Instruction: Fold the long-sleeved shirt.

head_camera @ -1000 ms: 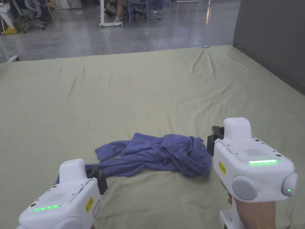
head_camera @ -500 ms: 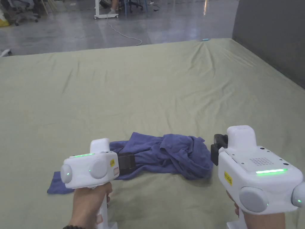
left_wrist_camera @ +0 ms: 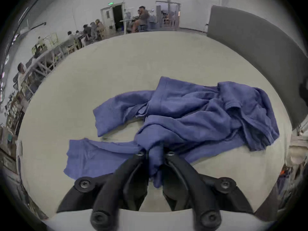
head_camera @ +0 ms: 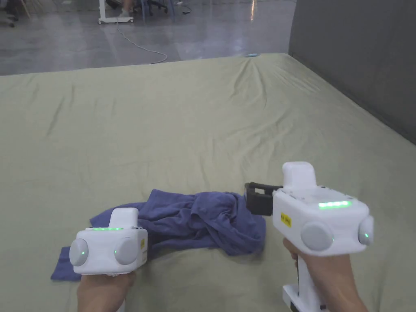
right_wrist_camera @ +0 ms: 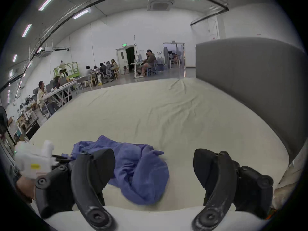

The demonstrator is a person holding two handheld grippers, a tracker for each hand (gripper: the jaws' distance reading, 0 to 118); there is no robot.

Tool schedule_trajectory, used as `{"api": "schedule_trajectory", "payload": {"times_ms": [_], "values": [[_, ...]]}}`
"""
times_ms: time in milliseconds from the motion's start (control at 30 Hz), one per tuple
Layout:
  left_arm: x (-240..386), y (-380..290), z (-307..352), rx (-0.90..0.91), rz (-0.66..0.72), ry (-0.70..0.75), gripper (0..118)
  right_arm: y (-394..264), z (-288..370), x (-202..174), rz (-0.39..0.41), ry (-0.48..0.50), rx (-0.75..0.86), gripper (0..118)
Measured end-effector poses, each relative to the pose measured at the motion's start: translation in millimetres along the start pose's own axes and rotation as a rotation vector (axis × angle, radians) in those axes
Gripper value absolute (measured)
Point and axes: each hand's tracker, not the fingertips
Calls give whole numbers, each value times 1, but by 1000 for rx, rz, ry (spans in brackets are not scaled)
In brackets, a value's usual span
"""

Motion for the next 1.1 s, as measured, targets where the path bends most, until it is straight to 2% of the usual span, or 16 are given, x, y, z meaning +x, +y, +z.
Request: {"api": "schedule_trajectory", "payload": {"times_ms": [67, 167, 267, 300, 333, 367, 500, 633, 700, 767, 800, 833, 933, 1100], "values": [[-3, 3, 9, 25, 34, -21, 7, 11, -34, 4, 39, -29, -119, 97], [-11, 3, 13, 22, 70, -58, 7, 14, -87, 8, 82, 40, -314, 94], [-13, 4, 10, 21, 65, -59, 7, 6, -127, 7, 72, 75, -417, 71], [-13, 4, 10, 17, 65, -58, 7, 0, -140, 6, 65, 72, -466, 59], [-13, 5, 4, 14, 68, -60, 7, -5, -147, 6, 64, 66, -492, 32], [-15, 5, 5, 14, 76, -61, 7, -9, -146, 5, 50, 65, -473, 15], [-26, 11, 13, 74, 113, -91, 7, -3, -123, 11, -19, 99, -380, 14], [-41, 37, 51, 241, 136, -43, 7, 33, -83, 18, -30, 144, -211, 14], [-55, 56, 84, 350, 162, -65, 7, 63, -50, 12, -49, 167, -105, 13], [-62, 78, 119, 444, 162, -44, 7, 95, -29, 8, -19, 144, -23, 6], [-66, 94, 136, 492, 156, -22, 7, 113, -22, 2, 9, 112, 16, 6], [-71, 109, 150, 511, 150, -18, 7, 130, -16, 0, 21, 120, 40, 5], [-82, 158, 194, 567, 167, -97, 7, 186, 5, -17, -21, 239, 99, 4], [-100, 242, 233, 661, 127, -17, 7, 269, 19, -56, 125, 150, 218, 3]]}}
